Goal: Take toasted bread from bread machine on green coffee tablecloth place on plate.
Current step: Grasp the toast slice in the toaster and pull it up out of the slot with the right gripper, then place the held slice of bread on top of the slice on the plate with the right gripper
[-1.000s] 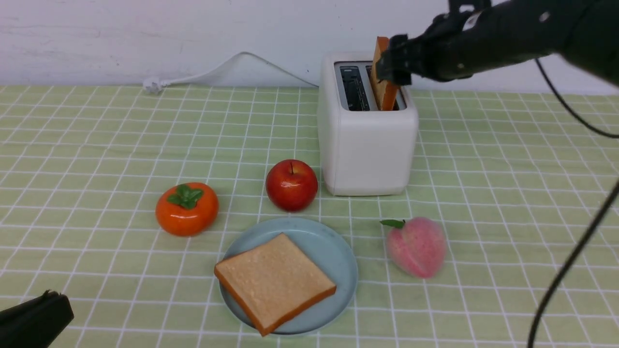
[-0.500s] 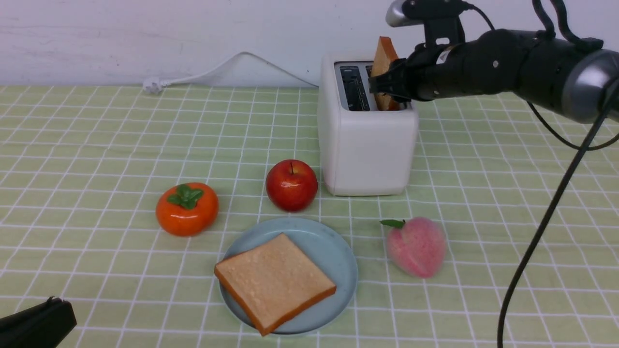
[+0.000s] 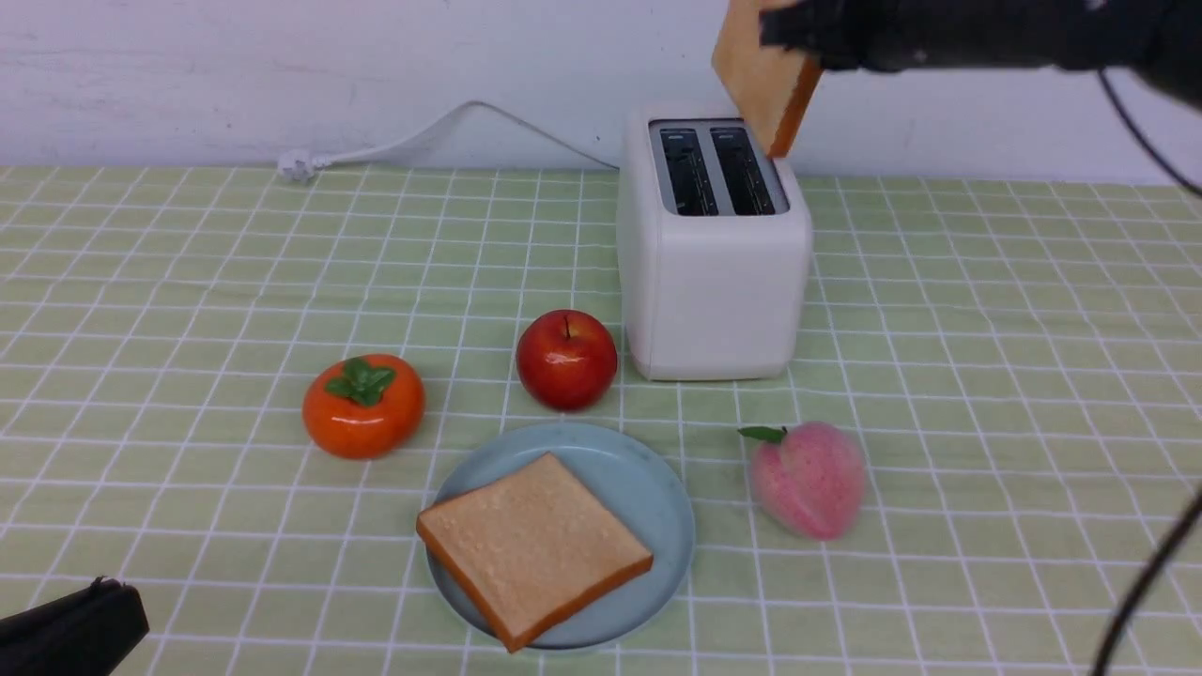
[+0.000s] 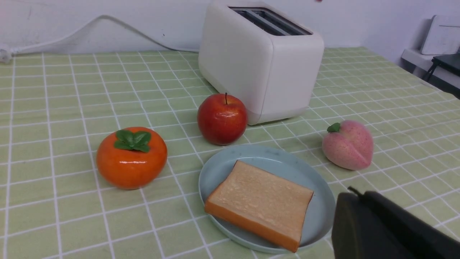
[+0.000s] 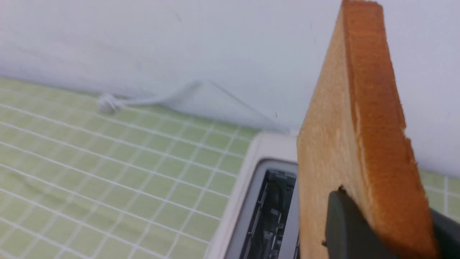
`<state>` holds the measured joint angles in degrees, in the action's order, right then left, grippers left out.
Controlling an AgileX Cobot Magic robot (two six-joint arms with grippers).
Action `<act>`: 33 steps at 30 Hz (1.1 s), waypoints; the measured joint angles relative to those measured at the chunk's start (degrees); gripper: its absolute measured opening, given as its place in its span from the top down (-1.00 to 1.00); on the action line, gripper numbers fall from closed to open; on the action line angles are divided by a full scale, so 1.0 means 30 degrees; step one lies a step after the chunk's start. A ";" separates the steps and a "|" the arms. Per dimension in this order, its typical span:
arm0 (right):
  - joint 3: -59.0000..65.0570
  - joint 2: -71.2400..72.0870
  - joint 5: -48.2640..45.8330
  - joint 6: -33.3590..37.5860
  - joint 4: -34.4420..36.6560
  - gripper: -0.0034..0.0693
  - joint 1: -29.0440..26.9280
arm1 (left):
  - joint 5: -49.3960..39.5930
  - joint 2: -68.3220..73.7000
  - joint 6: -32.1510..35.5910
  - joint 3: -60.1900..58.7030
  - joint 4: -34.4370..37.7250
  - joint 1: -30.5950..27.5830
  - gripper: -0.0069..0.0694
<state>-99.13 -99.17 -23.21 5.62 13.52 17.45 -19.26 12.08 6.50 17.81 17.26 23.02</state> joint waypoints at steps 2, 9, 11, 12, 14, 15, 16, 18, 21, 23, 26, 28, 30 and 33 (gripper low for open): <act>-0.0081 0.1535 -0.2024 0.0109 0.0042 0.58 0.0000 | 0.0000 0.0000 0.0000 0.0000 0.0000 0.0000 0.85; 0.1028 0.4197 -1.0793 0.1327 0.2261 0.58 0.0000 | -0.0018 0.0000 0.0000 0.0000 0.0000 0.0000 0.85; 0.2002 0.4224 -1.1943 0.2257 0.4055 0.58 0.0000 | -0.0018 0.0000 0.0000 0.0000 0.0000 0.0000 0.85; 0.2508 0.4172 -1.2326 0.3026 0.5032 0.58 0.0000 | -0.0018 0.0000 0.0000 0.0000 0.0000 0.0000 0.85; 0.3793 0.3896 -1.2636 0.4777 0.7876 0.58 0.0000 | -0.0018 0.0000 0.0000 0.0000 0.0000 0.0000 0.85; 0.4516 0.3657 -1.2654 0.5631 0.9680 0.58 0.0000 | -0.0018 0.0000 0.0000 0.0000 0.0000 0.0000 0.85; 0.4958 0.3464 -1.2675 0.6433 1.0863 0.58 0.0000 | -0.0018 0.0000 0.0000 0.0000 0.0000 0.0000 0.85; 0.6001 0.2783 -1.2625 0.7981 1.3647 0.58 0.0193 | -0.0018 0.0000 0.0000 0.0000 0.0000 0.0000 0.85; 0.6469 0.1973 -1.2449 0.8874 1.5306 0.58 0.0726 | -0.0018 0.0000 0.0000 0.0000 0.0000 0.0000 0.85; 0.6520 0.1402 -1.2151 0.9054 1.5607 0.58 0.1292 | -0.0018 0.0000 0.0000 0.0000 0.0000 0.0000 0.85; 0.6536 0.0369 -1.1272 0.9237 1.5810 0.58 0.2445 | -0.0026 0.0000 0.0000 0.0000 0.0000 0.0000 0.84; 0.6536 -0.0319 -1.0444 0.9327 1.5810 0.58 0.2907 | -0.0026 0.0000 0.0000 0.0000 0.0000 0.0000 0.84; 0.6536 -0.0818 -0.9815 0.9351 1.5810 0.58 0.2971 | -0.0084 0.0000 0.0000 0.0000 0.0000 0.0000 0.84; 0.6536 -0.1595 -0.8560 0.9356 1.5806 0.58 0.2952 | -0.0102 0.0000 0.0000 0.0000 0.0000 0.0000 0.83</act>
<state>-79.52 -103.96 -48.89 33.69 60.93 26.31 -19.57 12.08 6.50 17.81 17.26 23.02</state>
